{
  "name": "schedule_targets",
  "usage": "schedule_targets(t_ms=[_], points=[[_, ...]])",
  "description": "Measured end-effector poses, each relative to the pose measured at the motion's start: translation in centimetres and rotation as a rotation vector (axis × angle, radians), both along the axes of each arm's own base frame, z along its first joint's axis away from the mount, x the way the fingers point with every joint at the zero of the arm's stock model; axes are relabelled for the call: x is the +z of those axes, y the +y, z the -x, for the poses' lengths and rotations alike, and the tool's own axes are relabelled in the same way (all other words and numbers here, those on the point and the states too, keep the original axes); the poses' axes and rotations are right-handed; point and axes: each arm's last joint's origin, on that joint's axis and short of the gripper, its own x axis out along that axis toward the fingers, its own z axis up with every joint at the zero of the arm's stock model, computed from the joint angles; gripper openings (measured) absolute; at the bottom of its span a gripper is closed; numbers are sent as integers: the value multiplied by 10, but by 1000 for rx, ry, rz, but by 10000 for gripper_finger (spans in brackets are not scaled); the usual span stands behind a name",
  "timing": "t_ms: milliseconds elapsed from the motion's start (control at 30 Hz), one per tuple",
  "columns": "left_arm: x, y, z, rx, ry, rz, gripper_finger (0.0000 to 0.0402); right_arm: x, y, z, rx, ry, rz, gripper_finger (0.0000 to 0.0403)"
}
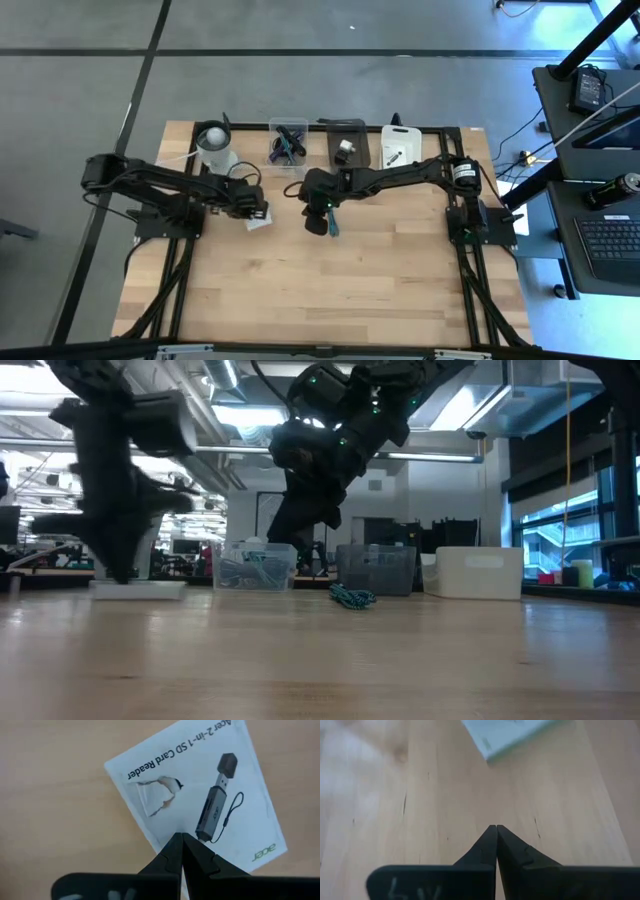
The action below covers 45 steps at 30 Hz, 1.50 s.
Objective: Pick and place items into bin
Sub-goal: Put the white card reader box into the white bin
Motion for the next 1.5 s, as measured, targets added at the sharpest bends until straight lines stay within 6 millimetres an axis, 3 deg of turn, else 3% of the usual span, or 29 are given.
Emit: schedule_targets(t_ms=[200,367,633,833,1100,1500], points=[[-8,-1,-30,-158,-184,-69,2,-1,-4,2,-10,21,-1,10],[-6,-2,-41,-206,-279,-114,2,-5,-14,7,-56,83,-25,12],[22,-1,-54,-243,-358,-123,2,-6,-27,11,-128,113,-61,10],[36,0,-41,-157,-261,-132,2,-8,-27,7,-168,95,-94,27],[43,-4,-20,-85,-173,-103,7,-19,-29,-6,-206,16,-171,86],[32,-12,-27,36,-150,-72,89,-39,-30,-15,-235,-4,-245,140]])
